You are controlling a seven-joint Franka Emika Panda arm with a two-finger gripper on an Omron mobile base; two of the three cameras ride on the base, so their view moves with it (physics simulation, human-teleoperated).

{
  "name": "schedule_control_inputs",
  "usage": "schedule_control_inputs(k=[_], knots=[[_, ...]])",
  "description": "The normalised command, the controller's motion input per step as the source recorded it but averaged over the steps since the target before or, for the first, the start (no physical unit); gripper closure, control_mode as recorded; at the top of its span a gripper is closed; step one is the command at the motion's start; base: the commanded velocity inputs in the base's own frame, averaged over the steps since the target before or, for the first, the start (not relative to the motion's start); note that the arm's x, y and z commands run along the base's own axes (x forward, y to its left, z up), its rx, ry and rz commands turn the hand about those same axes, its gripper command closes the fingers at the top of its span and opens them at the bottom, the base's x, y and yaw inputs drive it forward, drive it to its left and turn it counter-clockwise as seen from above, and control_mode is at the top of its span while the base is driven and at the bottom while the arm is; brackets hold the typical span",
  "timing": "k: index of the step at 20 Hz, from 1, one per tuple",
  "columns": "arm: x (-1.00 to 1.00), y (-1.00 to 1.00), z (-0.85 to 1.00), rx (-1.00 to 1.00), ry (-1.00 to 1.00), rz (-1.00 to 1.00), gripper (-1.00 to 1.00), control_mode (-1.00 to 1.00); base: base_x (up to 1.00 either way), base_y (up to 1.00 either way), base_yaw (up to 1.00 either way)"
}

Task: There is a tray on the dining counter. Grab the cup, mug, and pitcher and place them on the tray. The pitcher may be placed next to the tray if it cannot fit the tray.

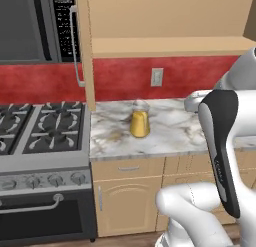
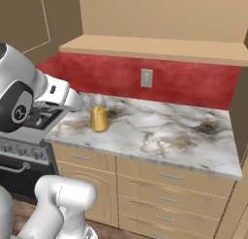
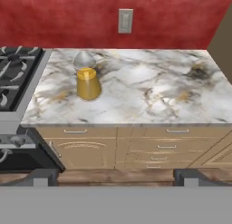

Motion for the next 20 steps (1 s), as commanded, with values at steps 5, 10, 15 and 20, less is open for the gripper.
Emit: schedule_control_inputs(k=[5, 10, 15, 20], knots=[[0.00, 0.00, 0.00, 0.00, 0.00, 0.00, -1.00, 1.00, 0.41, 0.00, 0.00], [0.00, 0.00, 0.00, 0.00, 0.00, 0.00, -1.00, 1.00, 0.47, 0.00, -0.01], [0.00, 0.00, 0.00, 0.00, 0.00, 0.00, -1.00, 1.00, 0.49, 0.00, -0.03], [0.00, 0.00, 0.00, 0.00, 0.00, 0.00, -1.00, 1.00, 0.31, 0.00, -0.06]])
